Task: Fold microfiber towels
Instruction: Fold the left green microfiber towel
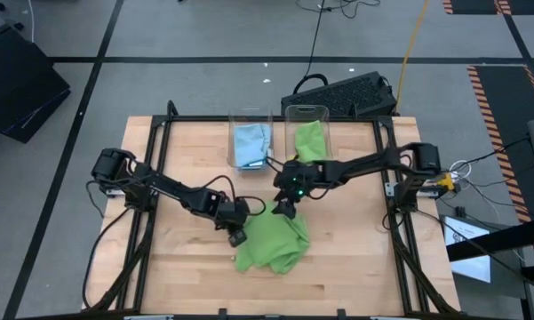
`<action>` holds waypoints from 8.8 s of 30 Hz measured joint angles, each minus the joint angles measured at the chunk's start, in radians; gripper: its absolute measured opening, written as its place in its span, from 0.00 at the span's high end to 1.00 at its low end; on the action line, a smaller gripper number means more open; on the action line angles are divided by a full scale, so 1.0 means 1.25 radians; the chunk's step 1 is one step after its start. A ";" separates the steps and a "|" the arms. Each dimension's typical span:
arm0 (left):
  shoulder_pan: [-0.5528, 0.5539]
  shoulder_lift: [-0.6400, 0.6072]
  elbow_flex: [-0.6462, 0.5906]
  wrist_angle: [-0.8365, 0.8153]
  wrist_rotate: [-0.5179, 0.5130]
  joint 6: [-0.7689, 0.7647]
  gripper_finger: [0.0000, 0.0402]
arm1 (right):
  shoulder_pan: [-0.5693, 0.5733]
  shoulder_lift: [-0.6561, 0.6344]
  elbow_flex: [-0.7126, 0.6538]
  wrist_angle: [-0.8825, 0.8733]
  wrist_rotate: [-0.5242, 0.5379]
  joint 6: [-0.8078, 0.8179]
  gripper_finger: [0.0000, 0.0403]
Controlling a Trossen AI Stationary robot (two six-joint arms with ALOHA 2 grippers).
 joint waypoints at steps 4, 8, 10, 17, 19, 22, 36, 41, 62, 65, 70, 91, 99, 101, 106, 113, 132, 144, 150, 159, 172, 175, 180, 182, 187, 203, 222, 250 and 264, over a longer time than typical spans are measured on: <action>-0.002 0.000 0.000 -0.020 -0.005 -0.001 0.97 | -0.010 0.027 -0.001 -0.004 0.010 -0.010 0.28; 0.007 0.000 0.000 0.032 0.005 -0.034 0.99 | -0.022 0.050 -0.001 0.008 0.008 0.007 0.28; 0.016 0.000 0.000 0.087 0.040 -0.064 0.97 | -0.029 0.054 -0.001 0.004 -0.011 0.018 0.28; 0.020 0.000 0.000 0.170 0.068 -0.185 0.76 | -0.054 0.053 -0.001 0.008 -0.073 0.062 0.28; 0.020 0.000 0.000 0.164 0.071 -0.197 0.70 | -0.063 0.053 -0.001 0.008 -0.094 0.083 0.28; 0.020 -0.003 0.000 0.162 0.086 -0.199 0.65 | -0.068 0.053 -0.001 0.008 -0.109 0.091 0.28; 0.020 -0.101 0.000 0.089 0.072 -0.214 0.58 | -0.039 0.130 0.000 0.046 -0.128 0.023 0.28; 0.019 -0.112 0.000 0.017 0.023 -0.216 0.58 | -0.040 0.133 0.000 0.036 -0.158 -0.008 0.36; -0.003 0.025 0.000 0.170 -0.063 -0.141 0.39 | -0.017 0.141 -0.001 0.021 -0.116 -0.080 0.98; 0.006 -0.006 0.000 0.170 -0.052 -0.138 0.39 | -0.020 0.129 -0.002 0.021 -0.116 -0.088 0.99; 0.035 -0.039 0.000 0.176 -0.076 -0.142 0.39 | -0.024 0.112 -0.003 0.039 -0.117 -0.146 0.99; 0.145 -0.066 0.000 0.400 0.115 -0.031 0.39 | -0.033 -0.151 -0.002 0.015 -0.113 -0.304 1.00; 0.145 -0.175 0.002 0.321 0.079 0.001 0.39 | -0.049 -0.235 -0.002 -0.009 -0.114 -0.304 1.00; 0.145 -0.190 0.002 0.307 0.064 0.024 0.39 | -0.053 -0.254 -0.001 -0.023 -0.114 -0.304 1.00; 0.146 -0.222 0.003 0.270 0.022 0.073 0.49 | -0.061 -0.282 -0.001 -0.021 -0.114 -0.292 1.00; 0.156 -0.258 0.000 0.240 0.012 0.101 0.86 | -0.063 -0.291 -0.001 -0.022 -0.114 -0.272 1.00; -0.021 -0.347 0.002 0.555 0.052 -0.252 0.99 | 0.043 -0.334 -0.001 0.276 -0.256 0.213 1.00; -0.060 -0.318 0.021 0.264 -0.037 -0.137 0.98 | 0.053 -0.282 -0.001 0.126 -0.136 0.138 0.99; 0.011 -0.272 0.021 0.054 -0.089 -0.064 0.97 | 0.002 -0.207 -0.002 0.005 0.016 0.017 0.99; 0.070 -0.246 0.018 0.199 0.167 -0.086 0.98 | -0.048 -0.176 -0.001 0.037 -0.196 0.007 0.99; 0.004 -0.248 0.021 0.512 0.285 -0.137 0.98 | 0.010 -0.226 -0.002 0.221 -0.492 0.152 0.99; 0.032 -0.246 0.021 0.407 0.285 -0.109 0.99 | -0.021 -0.227 -0.002 0.184 -0.407 0.105 0.99; 0.091 -0.246 0.021 0.225 0.206 -0.007 0.98 | -0.082 -0.226 -0.002 0.123 -0.252 -0.021 0.99; 0.120 -0.248 0.021 0.176 0.156 0.019 0.99 | -0.107 -0.226 -0.002 0.109 -0.185 -0.080 0.99; 0.167 -0.254 0.021 0.129 -0.013 0.028 0.98 | -0.159 -0.225 -0.002 0.097 -0.117 -0.151 0.99; -0.038 -0.104 0.023 0.224 0.012 -0.018 0.97 | 0.005 -0.226 -0.233 0.266 -0.182 0.023 0.99; 0.039 -0.021 0.020 0.267 0.043 0.033 0.97 | 0.006 -0.210 -0.293 0.249 -0.081 0.043 0.99; 0.093 -0.027 0.019 0.103 -0.065 0.041 0.57 | -0.078 -0.191 -0.293 0.264 -0.089 0.231 0.64; 0.166 -0.201 0.021 -0.039 -0.055 -0.020 0.34 | -0.071 -0.190 -0.293 0.163 -0.095 0.556 0.33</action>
